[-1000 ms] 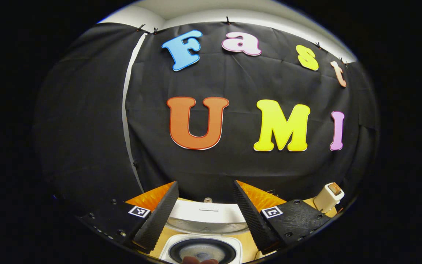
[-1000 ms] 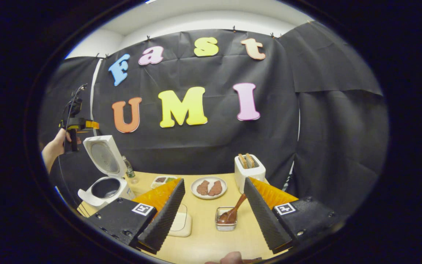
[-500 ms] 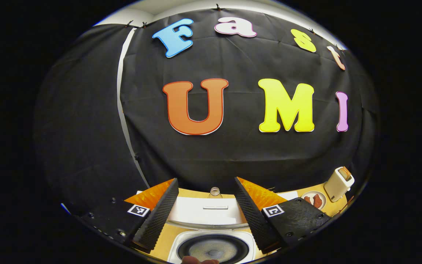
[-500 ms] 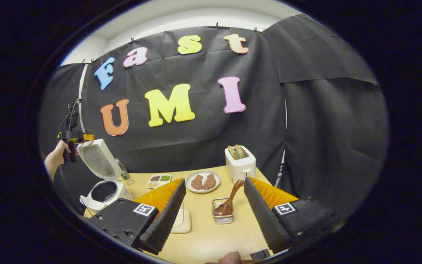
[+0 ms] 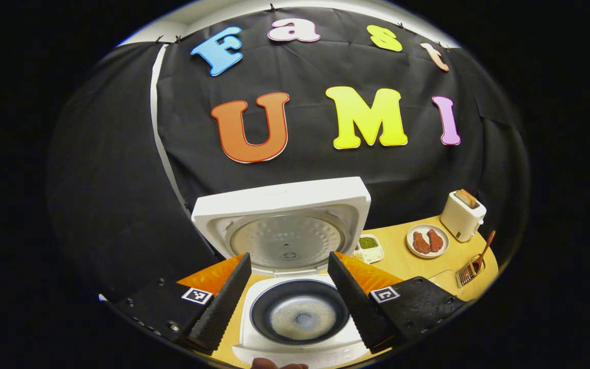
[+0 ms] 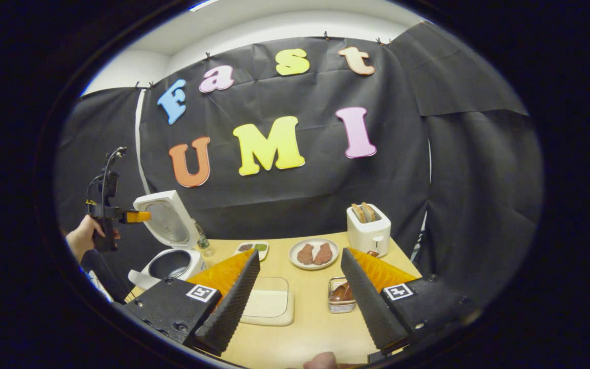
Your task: Close the left gripper, press the button to open the rice cooker; take a wooden spoon from the chopstick holder with the right hand, scoop a spoonful of rice and pour it into the rice cooker, then put the wooden spoon back into the chopstick holder.
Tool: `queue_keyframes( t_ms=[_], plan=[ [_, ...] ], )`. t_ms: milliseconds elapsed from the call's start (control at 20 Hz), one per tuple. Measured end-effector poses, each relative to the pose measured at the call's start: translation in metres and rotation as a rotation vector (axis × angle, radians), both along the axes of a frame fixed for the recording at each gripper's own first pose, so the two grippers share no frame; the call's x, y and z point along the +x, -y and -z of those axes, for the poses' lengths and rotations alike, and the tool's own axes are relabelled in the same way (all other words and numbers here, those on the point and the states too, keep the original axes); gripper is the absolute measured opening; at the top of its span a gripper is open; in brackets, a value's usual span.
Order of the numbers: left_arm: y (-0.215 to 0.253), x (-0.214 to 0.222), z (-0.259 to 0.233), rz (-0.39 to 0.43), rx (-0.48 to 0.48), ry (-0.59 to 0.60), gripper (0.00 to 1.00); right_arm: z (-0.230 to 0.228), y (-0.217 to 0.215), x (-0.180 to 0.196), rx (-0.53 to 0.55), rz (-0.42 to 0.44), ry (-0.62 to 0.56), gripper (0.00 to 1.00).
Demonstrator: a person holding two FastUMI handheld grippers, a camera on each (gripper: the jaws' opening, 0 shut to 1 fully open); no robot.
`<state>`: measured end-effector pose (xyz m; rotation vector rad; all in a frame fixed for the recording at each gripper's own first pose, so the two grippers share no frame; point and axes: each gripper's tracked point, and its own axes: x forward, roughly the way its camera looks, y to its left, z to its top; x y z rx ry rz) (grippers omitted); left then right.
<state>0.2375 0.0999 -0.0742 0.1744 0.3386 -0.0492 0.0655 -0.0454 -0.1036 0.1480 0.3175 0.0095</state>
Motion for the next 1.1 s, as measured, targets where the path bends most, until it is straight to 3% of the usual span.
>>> queue_keyframes(
  t_ms=[200, 500, 600, 800, 950, 1100],
  plan=[
    [0.001, 0.019, -0.048, -0.018, -0.099, 0.104, 0.96, -0.003, 0.002, -0.008, -0.003, 0.008, 0.012, 0.96],
    [-0.014, 0.078, -0.075, -0.087, -0.175, 0.185, 0.96, -0.004, 0.049, -0.026, -0.025, 0.14, -0.001, 1.0],
    [-0.014, 0.099, -0.073, -0.088, -0.16, 0.176, 0.95, -0.003, 0.063, -0.03, -0.014, 0.189, -0.012, 0.96],
    [-0.022, 0.128, -0.059, -0.13, -0.172, 0.114, 0.95, -0.002, 0.076, -0.033, -0.001, 0.262, -0.023, 1.0],
    [-0.038, 0.137, -0.038, -0.174, -0.162, 0.035, 0.96, 0.002, 0.071, -0.03, 0.008, 0.268, -0.036, 1.0],
    [-0.043, 0.127, -0.028, -0.16, -0.111, -0.026, 0.97, 0.004, 0.06, -0.021, -0.002, 0.246, -0.042, 1.0]
  ],
)
